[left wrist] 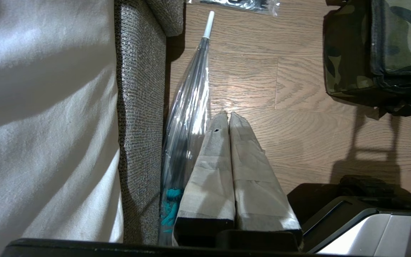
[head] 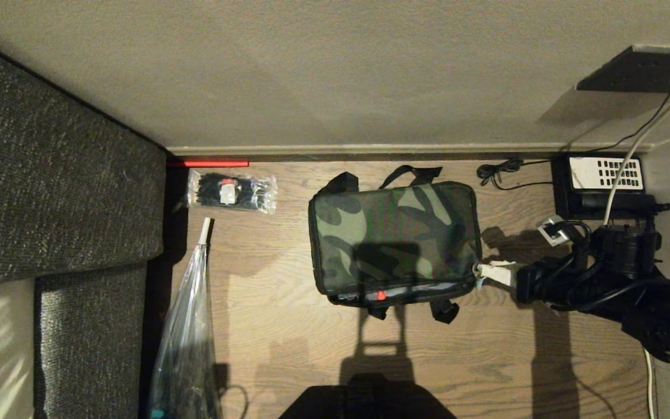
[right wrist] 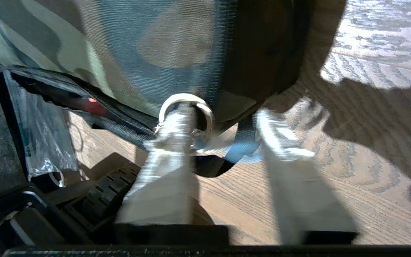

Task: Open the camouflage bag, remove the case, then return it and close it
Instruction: Open the top of the storage box

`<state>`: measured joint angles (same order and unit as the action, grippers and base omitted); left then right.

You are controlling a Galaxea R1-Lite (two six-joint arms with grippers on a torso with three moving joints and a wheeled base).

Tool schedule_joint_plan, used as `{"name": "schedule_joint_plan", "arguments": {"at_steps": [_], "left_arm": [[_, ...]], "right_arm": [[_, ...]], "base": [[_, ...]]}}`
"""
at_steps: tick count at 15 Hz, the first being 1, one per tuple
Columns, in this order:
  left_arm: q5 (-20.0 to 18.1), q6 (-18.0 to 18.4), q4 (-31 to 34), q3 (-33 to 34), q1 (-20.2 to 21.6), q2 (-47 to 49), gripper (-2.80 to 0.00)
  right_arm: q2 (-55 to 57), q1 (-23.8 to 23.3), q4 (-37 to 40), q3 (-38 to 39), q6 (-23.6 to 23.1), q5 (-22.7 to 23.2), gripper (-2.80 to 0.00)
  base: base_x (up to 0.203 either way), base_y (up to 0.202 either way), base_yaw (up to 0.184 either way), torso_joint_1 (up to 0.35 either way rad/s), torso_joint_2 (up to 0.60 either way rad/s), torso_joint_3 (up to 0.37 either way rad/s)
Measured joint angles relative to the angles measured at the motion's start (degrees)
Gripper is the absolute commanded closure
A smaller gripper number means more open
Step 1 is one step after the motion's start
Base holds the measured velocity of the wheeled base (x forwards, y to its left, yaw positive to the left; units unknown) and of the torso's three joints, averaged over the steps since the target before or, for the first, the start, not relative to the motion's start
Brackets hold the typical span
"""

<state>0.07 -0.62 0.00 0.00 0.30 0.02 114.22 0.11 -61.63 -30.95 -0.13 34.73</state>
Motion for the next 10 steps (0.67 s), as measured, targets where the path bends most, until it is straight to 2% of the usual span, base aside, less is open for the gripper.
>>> {"name": "schedule_joint_plan", "arguments": {"at_steps": [4, 9, 10], "left_arm": [[0.01, 0.02, 0.0, 0.0, 0.0, 0.0, 0.0], [0.0, 0.02, 0.0, 0.0, 0.0, 0.0, 0.0], [0.0, 0.02, 0.02, 0.0, 0.0, 0.0, 0.0]], "right_arm": [[-2.37, -2.76, 0.85, 1.24, -0.68, 0.87, -2.8], [-8.88, -5.64, 7.95, 4.57, -0.85, 9.58, -2.8], [-9.48, -5.87, 8.51, 4.22, -0.8, 10.03, -2.8]], "base": [[0.0, 0.0, 0.0, 0.0, 0.0, 0.0], [0.0, 0.0, 0.0, 0.0, 0.0, 0.0], [0.0, 0.0, 0.0, 0.0, 0.0, 0.0]]}}
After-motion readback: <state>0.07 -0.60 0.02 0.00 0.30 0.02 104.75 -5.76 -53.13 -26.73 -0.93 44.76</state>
